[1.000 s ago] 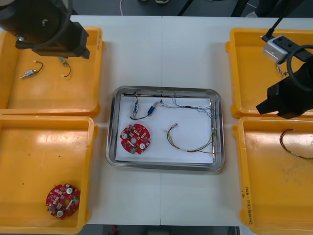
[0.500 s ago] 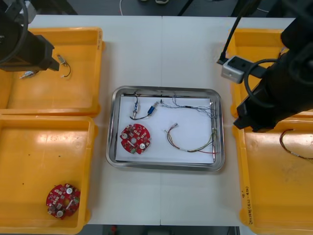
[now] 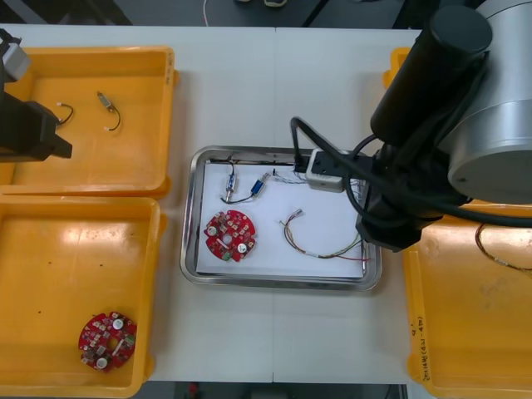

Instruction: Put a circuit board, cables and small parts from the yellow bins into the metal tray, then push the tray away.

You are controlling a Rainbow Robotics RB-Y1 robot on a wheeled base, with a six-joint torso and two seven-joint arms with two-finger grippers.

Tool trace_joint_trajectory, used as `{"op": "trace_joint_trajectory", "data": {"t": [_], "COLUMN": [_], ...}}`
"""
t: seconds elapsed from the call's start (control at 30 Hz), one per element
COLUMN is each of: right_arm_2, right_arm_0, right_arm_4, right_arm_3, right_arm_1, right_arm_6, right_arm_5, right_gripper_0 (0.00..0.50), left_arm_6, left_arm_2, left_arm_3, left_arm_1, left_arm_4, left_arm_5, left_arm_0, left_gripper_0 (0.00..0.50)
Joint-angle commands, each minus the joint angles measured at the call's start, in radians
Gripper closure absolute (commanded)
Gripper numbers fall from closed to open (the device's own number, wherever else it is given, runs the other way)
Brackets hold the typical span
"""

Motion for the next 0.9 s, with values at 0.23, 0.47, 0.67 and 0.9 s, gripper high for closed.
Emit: {"op": "trace_joint_trajectory", "data": {"t": [0.23, 0.47, 0.67, 0.9], "right_arm_2": [0.135, 0.248, 0.342, 0.434], "right_arm_0": [-0.039, -0.039, -0.037, -0.026], "right_arm_4": [0.127, 0.254, 0.316, 0.319], "right_arm_3": [0.024, 0.064, 0.127, 0.2], "right_arm_1": [0.127, 0.222, 0.29, 0.294], "right_arm_6": [0.091, 0.105, 0.111, 0.101], "right_arm_5": [-0.15, -0.158, -0.176, -0.279], "right_gripper_0": [0.0, 0.0, 0.0, 0.0], "left_arm_6": [0.038, 0.025, 0.016, 0.012], "left_arm_2": [0.069, 0.094, 0.114, 0.123], "left_arm_3": [-0.077, -0.092, -0.098, -0.109], "left_arm_1": [0.114, 0.146, 0.16, 0.16], "left_arm_4": [0.061, 0.081, 0.09, 0.084], "left_arm_5": [0.006, 0.006, 0.006, 0.006], "left_arm_0": [0.133, 0.201, 0.248, 0.273], "left_gripper_0": [0.0, 0.0, 0.0, 0.0]}}
